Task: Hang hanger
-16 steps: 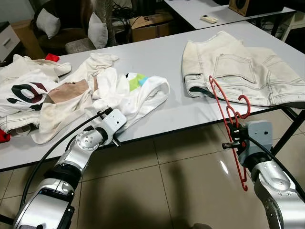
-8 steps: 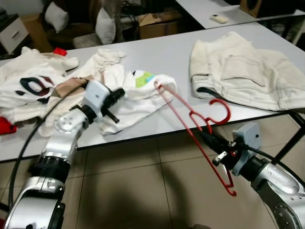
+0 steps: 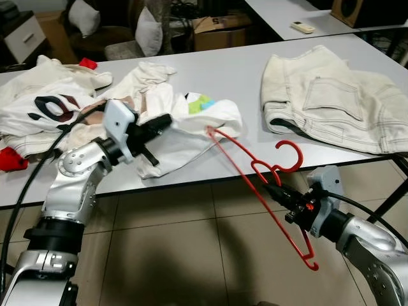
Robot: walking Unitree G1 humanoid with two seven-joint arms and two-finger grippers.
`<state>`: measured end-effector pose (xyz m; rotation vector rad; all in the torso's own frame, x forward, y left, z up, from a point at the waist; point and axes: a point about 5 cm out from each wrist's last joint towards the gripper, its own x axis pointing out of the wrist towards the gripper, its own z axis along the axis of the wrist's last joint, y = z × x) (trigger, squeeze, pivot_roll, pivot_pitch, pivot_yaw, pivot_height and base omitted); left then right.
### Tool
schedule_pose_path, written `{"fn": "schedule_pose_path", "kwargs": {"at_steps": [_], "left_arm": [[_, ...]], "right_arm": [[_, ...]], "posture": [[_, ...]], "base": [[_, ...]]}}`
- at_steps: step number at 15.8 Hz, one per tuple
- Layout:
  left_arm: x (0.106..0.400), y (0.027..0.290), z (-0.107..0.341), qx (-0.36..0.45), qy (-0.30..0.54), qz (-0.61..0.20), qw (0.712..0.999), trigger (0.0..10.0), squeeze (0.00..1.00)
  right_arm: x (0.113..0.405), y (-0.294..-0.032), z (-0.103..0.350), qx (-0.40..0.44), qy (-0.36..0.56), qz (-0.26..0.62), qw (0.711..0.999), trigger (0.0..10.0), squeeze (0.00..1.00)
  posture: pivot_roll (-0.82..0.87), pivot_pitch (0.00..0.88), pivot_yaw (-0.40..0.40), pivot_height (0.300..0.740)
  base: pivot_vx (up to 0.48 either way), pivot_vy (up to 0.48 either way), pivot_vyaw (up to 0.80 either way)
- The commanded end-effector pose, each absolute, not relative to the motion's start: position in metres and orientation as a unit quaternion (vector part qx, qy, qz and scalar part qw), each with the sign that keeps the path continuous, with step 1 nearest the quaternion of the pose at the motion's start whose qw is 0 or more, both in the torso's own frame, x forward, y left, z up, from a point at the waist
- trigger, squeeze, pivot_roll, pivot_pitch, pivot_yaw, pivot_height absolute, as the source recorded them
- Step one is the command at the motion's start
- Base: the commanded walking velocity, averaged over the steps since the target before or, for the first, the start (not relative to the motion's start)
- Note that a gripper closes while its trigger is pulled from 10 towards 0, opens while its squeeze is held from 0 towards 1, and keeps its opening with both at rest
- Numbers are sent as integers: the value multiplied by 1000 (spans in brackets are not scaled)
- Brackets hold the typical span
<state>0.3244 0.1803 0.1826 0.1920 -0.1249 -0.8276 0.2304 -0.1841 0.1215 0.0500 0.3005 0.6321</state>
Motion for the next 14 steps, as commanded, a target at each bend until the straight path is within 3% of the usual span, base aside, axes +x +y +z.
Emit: {"fn": "schedule_pose_path", "kwargs": {"at_steps": [1, 6, 9, 11, 13, 14], "left_arm": [[318, 173, 183, 100, -54, -443, 889, 0, 0], [302, 158, 186, 120, -26, -518, 846, 0, 0], [301, 162, 175, 146, 3, -497, 856, 0, 0], [298, 164, 168, 148, 18, -487, 861, 0, 0], [288, 156, 162, 126, 31, -521, 844, 0, 0], [285, 153, 161, 123, 34, -528, 840, 0, 0]], "right_arm": [[238, -189, 118, 16, 161, 286, 944, 10000, 0], [257, -193, 113, 68, 181, 252, 948, 10000, 0], [273, -191, 109, 124, 185, 211, 952, 10000, 0], [279, -180, 116, 242, 160, 201, 936, 10000, 0], [293, -165, 118, 370, 148, 174, 901, 10000, 0], [298, -161, 118, 396, 146, 170, 891, 10000, 0]], "posture": [[-113, 0, 81, 740], [-95, 0, 69, 740], [-78, 0, 62, 740], [-77, 0, 69, 740], [-70, 0, 78, 740], [-67, 0, 80, 740]], "base": [[0, 0, 0], [0, 0, 0], [0, 0, 0], [0, 0, 0], [0, 0, 0], [0, 0, 0]]}}
